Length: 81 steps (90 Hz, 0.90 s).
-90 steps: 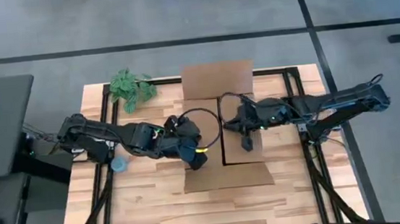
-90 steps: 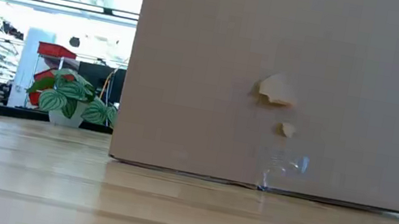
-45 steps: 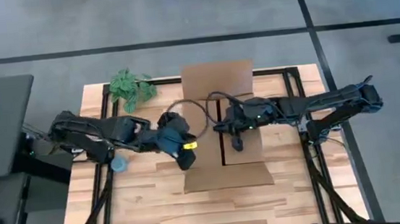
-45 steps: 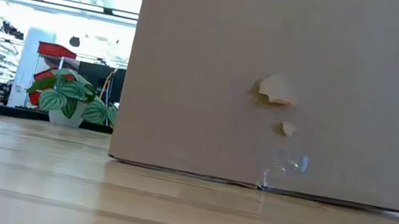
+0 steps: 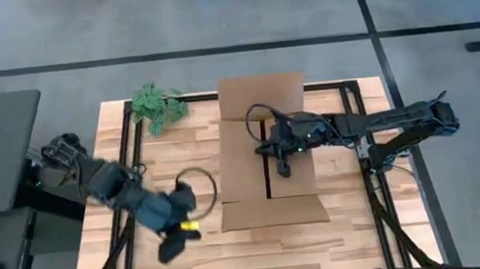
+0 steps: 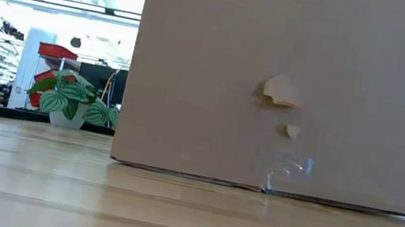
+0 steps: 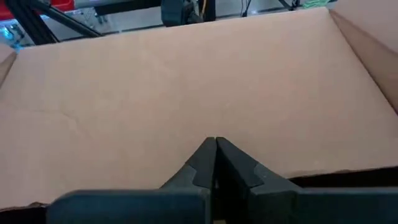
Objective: Wrap mug
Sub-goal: Close the box
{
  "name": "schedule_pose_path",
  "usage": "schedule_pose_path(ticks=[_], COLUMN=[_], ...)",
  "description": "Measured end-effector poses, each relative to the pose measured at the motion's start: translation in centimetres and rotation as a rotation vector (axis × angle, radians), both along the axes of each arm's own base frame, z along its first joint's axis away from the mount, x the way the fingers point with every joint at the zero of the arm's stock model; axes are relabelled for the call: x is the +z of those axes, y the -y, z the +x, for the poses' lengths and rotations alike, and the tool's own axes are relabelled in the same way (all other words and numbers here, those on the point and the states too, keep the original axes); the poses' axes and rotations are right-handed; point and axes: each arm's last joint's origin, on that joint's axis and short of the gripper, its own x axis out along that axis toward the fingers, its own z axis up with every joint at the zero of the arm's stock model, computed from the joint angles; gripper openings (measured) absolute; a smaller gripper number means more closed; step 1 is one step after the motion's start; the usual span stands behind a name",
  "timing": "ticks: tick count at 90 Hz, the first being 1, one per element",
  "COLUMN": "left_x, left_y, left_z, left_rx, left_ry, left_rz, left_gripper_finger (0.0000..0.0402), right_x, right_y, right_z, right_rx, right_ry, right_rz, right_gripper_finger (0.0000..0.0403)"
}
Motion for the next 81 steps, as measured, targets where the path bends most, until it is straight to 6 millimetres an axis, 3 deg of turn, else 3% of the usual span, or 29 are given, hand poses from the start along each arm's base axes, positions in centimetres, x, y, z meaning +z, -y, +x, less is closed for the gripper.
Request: schedule_pose_path(ticks=[10,30,53,81], left_x=[-0.8,-0.8,-2.6,-3.6], left_y=[0.8,0.2,-2.0,-3.3], left_z=[1.7,3.2,5.1,6.3], left_rx=[0.136,0.385,0.521,0.578], left_ry=[0.085,0.224,0.14,0.082], left_rz=[0.068,0.193,0.315,0.33], left_gripper_finger=[0.0,0.0,0.0,0.0], right_x=[0.0,-0.1,-0.3,2.0], right_y=[0.3,0.6,0.8,1.8], right_z=[0.0,-0.1,-0.2,-2.5], right_rx=[0.0,0.034,0.036,-0.005], right_ry=[0.001,-0.011,-0.032,0.033], right_rz=[0.018,0.046,0.045,0.043], right_gripper_finger=[0.0,0.0,0.0,0.0])
